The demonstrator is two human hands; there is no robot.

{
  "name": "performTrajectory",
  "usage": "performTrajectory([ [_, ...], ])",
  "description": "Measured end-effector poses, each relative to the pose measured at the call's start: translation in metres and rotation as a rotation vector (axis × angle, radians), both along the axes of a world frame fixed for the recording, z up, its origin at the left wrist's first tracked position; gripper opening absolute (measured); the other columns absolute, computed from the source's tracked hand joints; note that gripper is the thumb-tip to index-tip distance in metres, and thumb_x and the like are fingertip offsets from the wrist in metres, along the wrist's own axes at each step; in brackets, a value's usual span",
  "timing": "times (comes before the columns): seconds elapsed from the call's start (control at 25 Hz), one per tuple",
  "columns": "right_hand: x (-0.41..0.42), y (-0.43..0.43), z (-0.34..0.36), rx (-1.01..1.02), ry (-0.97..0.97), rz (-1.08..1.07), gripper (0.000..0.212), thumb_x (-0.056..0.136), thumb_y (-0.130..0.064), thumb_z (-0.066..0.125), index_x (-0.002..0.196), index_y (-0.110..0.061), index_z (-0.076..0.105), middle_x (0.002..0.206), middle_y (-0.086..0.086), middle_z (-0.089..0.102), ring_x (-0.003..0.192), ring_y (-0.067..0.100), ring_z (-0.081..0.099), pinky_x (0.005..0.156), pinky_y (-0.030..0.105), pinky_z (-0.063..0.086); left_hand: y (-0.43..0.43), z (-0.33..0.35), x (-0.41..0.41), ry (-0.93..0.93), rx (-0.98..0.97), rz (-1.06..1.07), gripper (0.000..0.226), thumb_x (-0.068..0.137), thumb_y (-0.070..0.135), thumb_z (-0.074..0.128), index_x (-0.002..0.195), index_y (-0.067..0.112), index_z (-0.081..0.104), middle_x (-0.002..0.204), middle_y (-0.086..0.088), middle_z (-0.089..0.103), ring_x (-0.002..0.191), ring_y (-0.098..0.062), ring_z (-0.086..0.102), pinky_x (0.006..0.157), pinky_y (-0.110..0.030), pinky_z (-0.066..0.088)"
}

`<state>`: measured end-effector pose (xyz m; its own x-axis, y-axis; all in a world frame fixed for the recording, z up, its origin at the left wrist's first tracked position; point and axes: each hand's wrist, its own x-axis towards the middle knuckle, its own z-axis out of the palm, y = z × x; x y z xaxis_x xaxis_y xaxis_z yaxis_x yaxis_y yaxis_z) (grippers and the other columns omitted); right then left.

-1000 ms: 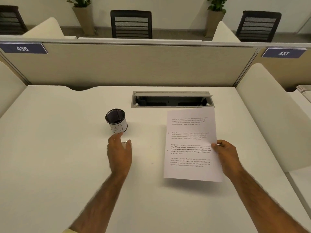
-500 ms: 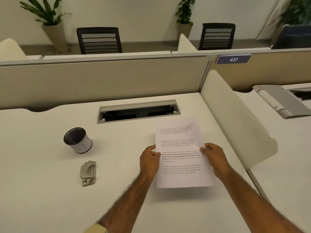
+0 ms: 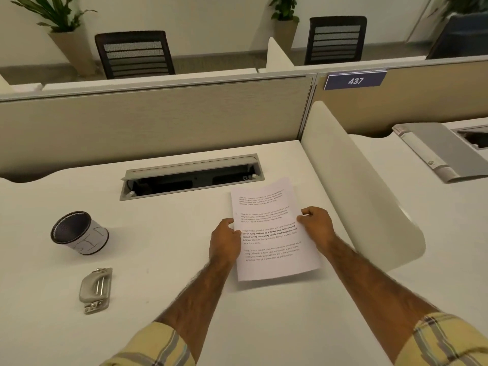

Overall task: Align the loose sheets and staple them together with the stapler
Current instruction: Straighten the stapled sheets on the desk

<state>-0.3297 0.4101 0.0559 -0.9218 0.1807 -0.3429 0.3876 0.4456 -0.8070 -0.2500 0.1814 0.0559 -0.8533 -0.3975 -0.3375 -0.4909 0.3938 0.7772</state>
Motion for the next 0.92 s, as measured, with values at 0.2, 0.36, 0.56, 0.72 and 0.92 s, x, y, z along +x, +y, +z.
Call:
performTrajectory([
  [0.2,-0.023,0.002,-0.016,0.157,-0.013,0.089,0.028,0.085,-0.013,0.061,0.112,-0.012,0.069,0.112,0.006,0.072,0.097,0.024,0.068,0.079,0.028,0.05,0.009,-0.01,-0.013,-0.04,-0.123,-0.057,0.037,0.102,0.021,0.054,0.139,0.022,0.051,0.132,-0.002,0.068,0.104,-0.024,0.07,0.089,-0.042,0.061],
  [0.36,-0.028,0.001,-0.021,0.182,0.014,0.126,0.031,0.089,-0.011,0.057,0.119,-0.013,0.064,0.116,0.008,0.071,0.1,0.024,0.067,0.08,0.028,0.048,0.013,-0.015,-0.016,-0.043,-0.179,-0.057,0.038,0.102,0.023,0.054,0.14,0.022,0.051,0.135,0.0,0.066,0.108,-0.024,0.068,0.091,-0.041,0.057],
  [0.56,-0.029,0.004,-0.028,0.208,0.064,0.177,0.037,0.092,-0.01,0.055,0.128,-0.012,0.061,0.116,0.012,0.071,0.102,0.026,0.067,0.088,0.033,0.052,0.015,-0.02,-0.016,-0.042,-0.259,-0.083,0.043,0.102,0.023,0.054,0.144,0.018,0.046,0.136,-0.004,0.056,0.117,-0.022,0.061,0.096,-0.038,0.052],
  [0.72,-0.031,0.004,-0.032,0.224,0.09,0.193,0.046,0.094,-0.009,0.053,0.14,-0.013,0.054,0.122,0.014,0.069,0.109,0.029,0.065,0.096,0.038,0.053,0.02,-0.023,-0.014,-0.053,-0.288,-0.099,0.049,0.103,0.026,0.054,0.15,0.021,0.039,0.142,-0.002,0.049,0.12,-0.022,0.059,0.094,-0.037,0.052],
  [0.92,-0.026,-0.003,-0.036,0.241,0.119,0.157,0.045,0.096,-0.01,0.054,0.141,-0.01,0.053,0.127,0.016,0.067,0.112,0.032,0.064,0.099,0.04,0.052,0.024,-0.027,-0.01,-0.055,-0.41,-0.158,0.043,0.102,0.026,0.055,0.143,0.018,0.048,0.143,-0.003,0.042,0.118,-0.023,0.057,0.095,-0.039,0.053],
])
